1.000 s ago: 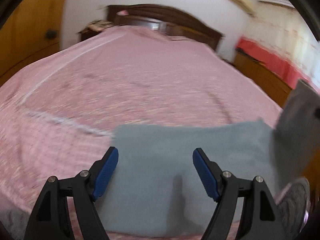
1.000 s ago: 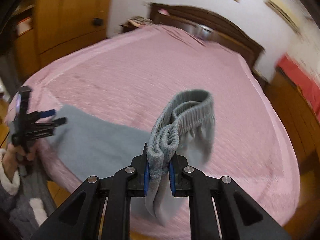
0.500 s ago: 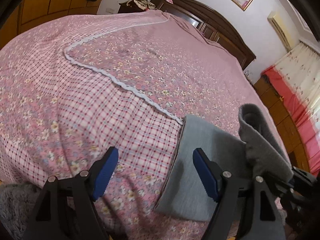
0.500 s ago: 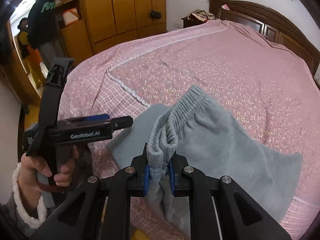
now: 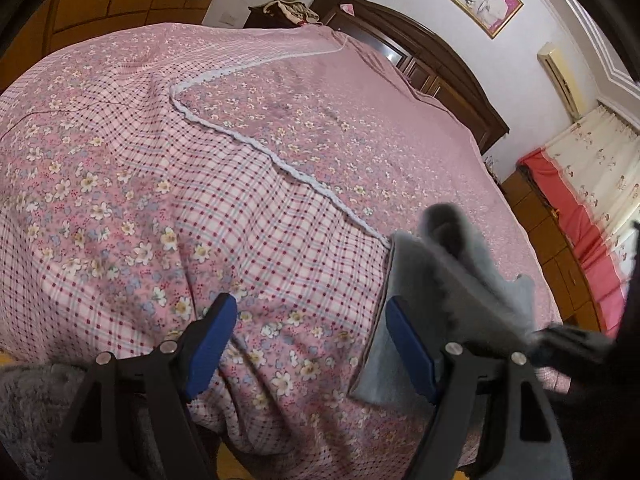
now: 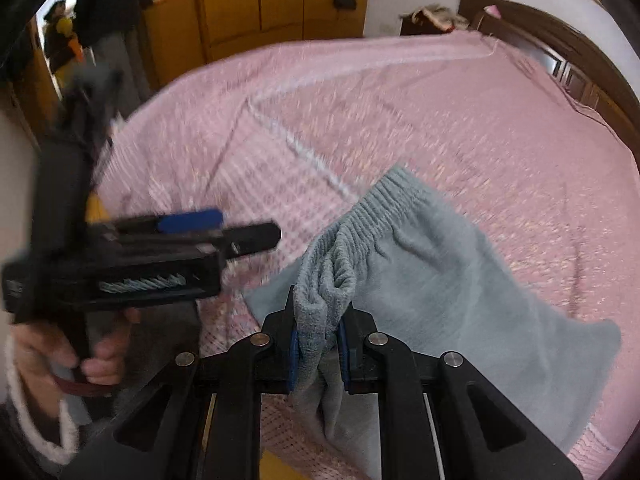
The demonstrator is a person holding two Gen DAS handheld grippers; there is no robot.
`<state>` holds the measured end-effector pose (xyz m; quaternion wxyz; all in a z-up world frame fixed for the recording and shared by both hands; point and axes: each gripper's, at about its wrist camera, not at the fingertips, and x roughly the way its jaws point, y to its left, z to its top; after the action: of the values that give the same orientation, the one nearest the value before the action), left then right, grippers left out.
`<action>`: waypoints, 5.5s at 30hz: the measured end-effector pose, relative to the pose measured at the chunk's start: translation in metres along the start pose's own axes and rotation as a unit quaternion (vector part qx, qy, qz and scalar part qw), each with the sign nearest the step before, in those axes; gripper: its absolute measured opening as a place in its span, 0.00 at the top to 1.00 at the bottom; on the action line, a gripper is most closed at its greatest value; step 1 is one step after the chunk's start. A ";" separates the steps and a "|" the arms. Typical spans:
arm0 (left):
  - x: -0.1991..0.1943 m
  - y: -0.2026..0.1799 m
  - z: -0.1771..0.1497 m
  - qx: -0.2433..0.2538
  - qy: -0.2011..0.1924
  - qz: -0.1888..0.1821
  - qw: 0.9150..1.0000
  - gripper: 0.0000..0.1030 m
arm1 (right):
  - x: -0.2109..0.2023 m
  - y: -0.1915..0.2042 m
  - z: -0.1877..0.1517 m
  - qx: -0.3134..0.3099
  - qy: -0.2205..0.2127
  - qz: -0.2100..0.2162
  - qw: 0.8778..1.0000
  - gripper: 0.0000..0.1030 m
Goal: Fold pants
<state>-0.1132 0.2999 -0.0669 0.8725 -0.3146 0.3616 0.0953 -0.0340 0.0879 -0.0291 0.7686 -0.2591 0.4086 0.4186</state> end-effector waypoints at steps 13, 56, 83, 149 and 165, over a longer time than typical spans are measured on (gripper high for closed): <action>-0.015 0.031 0.002 -0.028 0.002 -0.031 0.999 0.22 | 0.025 0.019 0.000 -0.001 -0.012 -0.018 1.000 0.62; 0.051 -0.103 -0.008 0.163 0.021 0.099 0.981 0.12 | -0.014 -0.263 -0.126 0.236 0.092 0.282 0.925 0.87; 0.085 -0.303 -0.065 0.303 -0.053 0.115 0.944 0.17 | -0.046 -0.395 -0.249 0.415 -0.006 0.298 0.859 0.84; 0.076 -0.239 -0.092 0.349 0.111 0.032 0.930 0.41 | -0.048 -0.334 -0.306 0.384 -0.182 0.400 0.812 0.37; 0.052 -0.212 -0.072 0.265 0.107 0.036 0.958 0.41 | -0.032 -0.353 -0.269 0.352 -0.054 0.318 0.879 0.29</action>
<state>-0.0329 0.0863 -0.0401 0.8767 -0.0674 0.4762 -0.0072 0.1474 -0.3075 -0.1253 0.6554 0.1954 0.5475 0.4821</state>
